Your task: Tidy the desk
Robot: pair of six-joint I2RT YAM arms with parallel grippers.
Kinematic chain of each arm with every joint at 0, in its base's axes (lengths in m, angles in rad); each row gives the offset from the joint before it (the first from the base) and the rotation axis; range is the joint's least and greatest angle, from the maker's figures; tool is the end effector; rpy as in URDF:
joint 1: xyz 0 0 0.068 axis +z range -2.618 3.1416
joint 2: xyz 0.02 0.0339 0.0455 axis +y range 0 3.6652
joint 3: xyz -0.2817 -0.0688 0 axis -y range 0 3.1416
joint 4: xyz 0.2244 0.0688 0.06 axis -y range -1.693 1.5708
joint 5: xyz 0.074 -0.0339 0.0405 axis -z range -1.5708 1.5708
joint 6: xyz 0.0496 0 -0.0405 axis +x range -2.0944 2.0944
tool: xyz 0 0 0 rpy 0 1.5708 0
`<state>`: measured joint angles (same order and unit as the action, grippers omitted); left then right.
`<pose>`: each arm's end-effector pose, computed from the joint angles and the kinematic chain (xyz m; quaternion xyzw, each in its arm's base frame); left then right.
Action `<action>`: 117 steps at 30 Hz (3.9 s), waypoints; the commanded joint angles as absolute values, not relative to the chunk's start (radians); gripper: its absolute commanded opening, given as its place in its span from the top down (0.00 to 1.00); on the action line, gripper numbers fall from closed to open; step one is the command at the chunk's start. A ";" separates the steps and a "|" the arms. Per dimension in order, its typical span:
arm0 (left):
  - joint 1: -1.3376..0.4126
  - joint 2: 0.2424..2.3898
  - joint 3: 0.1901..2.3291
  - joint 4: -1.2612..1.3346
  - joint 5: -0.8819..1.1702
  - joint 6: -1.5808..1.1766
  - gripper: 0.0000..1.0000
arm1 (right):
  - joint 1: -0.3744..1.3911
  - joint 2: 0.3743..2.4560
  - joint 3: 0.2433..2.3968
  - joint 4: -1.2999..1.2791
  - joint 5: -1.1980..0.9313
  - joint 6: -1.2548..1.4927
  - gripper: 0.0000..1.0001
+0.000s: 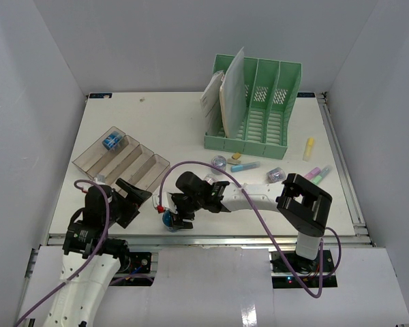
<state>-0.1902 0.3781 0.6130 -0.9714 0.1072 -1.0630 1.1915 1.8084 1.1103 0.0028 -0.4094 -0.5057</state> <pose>0.0519 -0.0154 0.2452 -0.3662 0.8365 -0.2769 0.2990 0.1255 0.3682 0.2125 -0.7224 0.5215 0.3129 0.3290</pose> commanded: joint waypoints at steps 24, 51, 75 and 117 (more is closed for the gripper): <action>-0.193 0.626 0.411 -0.256 0.764 -0.919 0.08 | 0.919 1.421 0.994 0.004 -0.711 -0.533 0.92; -0.195 0.686 0.370 -0.110 0.845 -1.003 0.02 | 0.929 1.506 1.171 -0.084 -0.726 -0.523 0.92; -0.201 0.725 0.357 -0.091 0.851 -1.047 0.29 | 0.965 1.618 1.267 -0.078 -0.650 -0.516 0.84; 0.181 1.311 1.217 -0.581 -0.265 -0.508 1.00 | 0.517 1.101 0.832 -0.245 -0.959 -0.696 0.10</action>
